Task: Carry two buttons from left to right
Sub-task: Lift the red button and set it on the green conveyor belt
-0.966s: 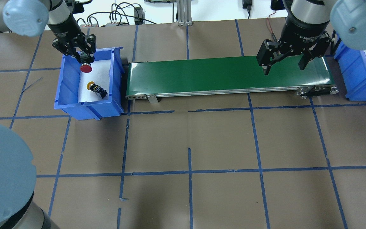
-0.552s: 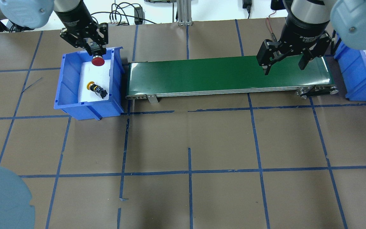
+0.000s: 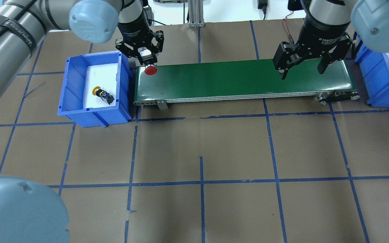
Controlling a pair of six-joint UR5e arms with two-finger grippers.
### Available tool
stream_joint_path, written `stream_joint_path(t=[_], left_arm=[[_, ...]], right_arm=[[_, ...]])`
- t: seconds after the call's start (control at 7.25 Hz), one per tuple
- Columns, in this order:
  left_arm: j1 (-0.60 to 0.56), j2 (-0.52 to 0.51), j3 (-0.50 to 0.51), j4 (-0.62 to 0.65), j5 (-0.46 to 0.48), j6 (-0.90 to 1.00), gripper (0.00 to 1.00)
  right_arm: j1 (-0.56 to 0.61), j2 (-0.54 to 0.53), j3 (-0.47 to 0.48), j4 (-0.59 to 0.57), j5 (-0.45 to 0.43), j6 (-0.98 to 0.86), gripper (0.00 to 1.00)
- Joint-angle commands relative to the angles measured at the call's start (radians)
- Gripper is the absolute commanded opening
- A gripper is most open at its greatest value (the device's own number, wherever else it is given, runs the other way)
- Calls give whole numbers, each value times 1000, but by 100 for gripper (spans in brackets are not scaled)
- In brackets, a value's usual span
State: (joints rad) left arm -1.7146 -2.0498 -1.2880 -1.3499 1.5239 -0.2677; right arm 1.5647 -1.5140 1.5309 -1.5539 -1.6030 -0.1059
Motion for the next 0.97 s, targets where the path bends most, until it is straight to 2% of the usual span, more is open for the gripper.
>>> stream_joint_path(t=[0.0,0.41,0.69,0.83], left_arm=[[-48,-97,-1,122,-2,-51,26],[-69,-142,-1,155,-2,-76,26],[-63,-153,2,155,-8,-71,76],[-57,-150,2,155,-8,-65,95]], right_arm=[[0,0,0,0,2,0,100],[0,0,0,2,3,2,100],[0,0,2,2,3,2,100],[0,0,2,2,2,2,100]])
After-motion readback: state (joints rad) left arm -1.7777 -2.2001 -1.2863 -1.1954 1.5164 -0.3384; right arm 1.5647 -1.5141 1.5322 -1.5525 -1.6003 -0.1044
